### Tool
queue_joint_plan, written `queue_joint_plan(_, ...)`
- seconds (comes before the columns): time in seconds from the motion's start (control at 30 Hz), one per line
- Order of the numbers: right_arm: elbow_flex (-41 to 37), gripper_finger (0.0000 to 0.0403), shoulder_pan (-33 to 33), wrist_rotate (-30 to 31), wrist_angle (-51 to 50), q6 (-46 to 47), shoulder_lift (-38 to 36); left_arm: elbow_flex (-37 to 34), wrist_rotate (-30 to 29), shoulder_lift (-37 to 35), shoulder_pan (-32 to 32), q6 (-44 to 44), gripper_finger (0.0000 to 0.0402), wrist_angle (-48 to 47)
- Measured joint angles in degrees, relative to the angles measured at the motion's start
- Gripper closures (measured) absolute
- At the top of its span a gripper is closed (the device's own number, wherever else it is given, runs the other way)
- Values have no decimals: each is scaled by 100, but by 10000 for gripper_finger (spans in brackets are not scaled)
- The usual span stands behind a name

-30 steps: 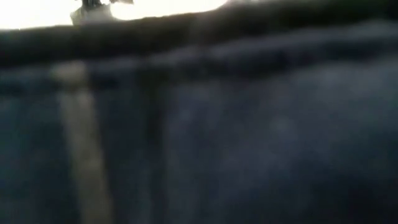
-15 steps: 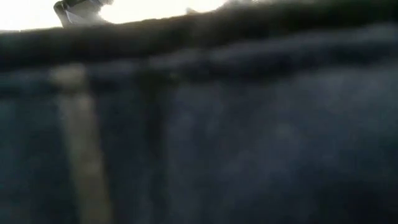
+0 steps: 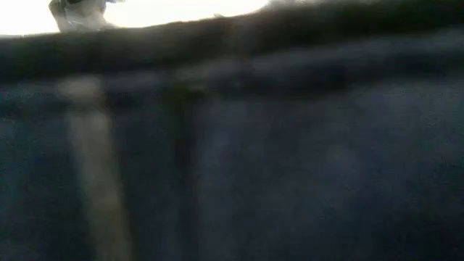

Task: Fold Laundry from Bin
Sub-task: Fold the blue patterned long sleeve

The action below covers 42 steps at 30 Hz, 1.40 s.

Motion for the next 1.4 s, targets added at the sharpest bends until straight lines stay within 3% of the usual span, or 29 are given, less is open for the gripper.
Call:
queue_joint_plan(0.23,0,389,-35,-1478,908,105,-121,-9,-303,-102,11,-429,212,-582)
queue_joint_plan(0.33,11,390,105,-1552,1295,140,-377,-87,-784,-85,43,-493,212,-565)
queue_joint_plan(0.47,13,391,242,-1567,1286,52,-634,-175,-2069,-92,246,-911,212,-552)
queue_joint_plan(0.53,11,392,301,-1529,1213,-135,-696,-175,-2385,-145,555,-982,209,-353)
queue_joint_plan(0.63,11,392,327,-1484,1158,-225,-760,-186,-2170,-147,1094,-213,193,565)
queue_joint_plan(0.73,11,392,325,-1463,1144,-240,-758,-307,-1182,-17,1748,609,163,1700)
queue_joint_plan(0.87,9,392,386,-1457,1111,-322,-751,-476,-394,143,2726,416,119,2273)
queue_joint_plan(1.07,9,392,403,-1481,683,-540,-773,-601,-644,148,3246,550,83,3510)
queue_joint_plan(1.17,7,392,397,-1467,628,-575,-773,-601,-432,226,3456,595,82,3897)
queue_joint_plan(1.27,7,392,408,-1469,668,-632,-773,-601,-255,423,3557,520,83,4121)
queue_joint_plan(1.4,7,392,403,-1483,671,-630,-779,-601,-730,697,3658,-38,88,4042)
